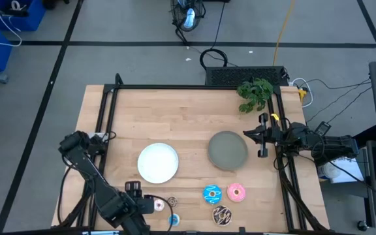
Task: Pick & Place donuts
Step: Put the small orange donut on the white plate
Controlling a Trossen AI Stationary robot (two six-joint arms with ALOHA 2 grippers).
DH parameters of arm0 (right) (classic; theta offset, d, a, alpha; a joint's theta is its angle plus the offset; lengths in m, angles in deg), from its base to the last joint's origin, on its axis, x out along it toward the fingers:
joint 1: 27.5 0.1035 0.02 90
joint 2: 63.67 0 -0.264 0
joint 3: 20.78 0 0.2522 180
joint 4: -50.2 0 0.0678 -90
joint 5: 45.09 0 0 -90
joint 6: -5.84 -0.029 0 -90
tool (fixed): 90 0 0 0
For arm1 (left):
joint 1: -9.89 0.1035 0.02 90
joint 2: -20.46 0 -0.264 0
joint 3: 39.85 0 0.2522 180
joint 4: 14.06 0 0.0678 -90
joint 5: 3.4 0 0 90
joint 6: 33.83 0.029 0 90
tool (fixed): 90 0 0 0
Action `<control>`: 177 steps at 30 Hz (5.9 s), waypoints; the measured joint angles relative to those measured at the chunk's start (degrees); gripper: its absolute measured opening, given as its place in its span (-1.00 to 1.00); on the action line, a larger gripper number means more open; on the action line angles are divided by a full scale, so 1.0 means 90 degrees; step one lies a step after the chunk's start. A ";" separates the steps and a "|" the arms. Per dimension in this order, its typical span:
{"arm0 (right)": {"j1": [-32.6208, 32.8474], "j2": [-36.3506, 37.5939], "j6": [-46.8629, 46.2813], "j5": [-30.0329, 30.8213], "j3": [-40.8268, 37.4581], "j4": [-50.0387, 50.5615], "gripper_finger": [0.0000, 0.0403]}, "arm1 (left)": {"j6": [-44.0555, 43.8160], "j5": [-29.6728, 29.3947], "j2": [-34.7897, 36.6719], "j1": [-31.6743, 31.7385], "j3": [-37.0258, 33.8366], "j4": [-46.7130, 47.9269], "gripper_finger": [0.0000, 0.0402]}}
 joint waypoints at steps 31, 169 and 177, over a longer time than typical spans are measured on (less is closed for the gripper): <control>0.0000 0.0000 -0.0490 -0.0022 -0.0001 -0.0005 -1.00 | 0.0549 -0.0054 -0.0007 0.0023 -0.2586 -0.2540 0.67; -0.0001 0.0000 -0.0651 -0.0019 -0.0001 -0.0015 -1.00 | 0.0890 -0.0017 0.3663 0.2433 -0.3638 -0.1047 0.20; 0.0000 -0.0002 -0.0648 -0.0019 0.0001 -0.0046 -1.00 | 0.2402 0.0302 0.3367 0.3701 -0.3638 -0.1107 0.20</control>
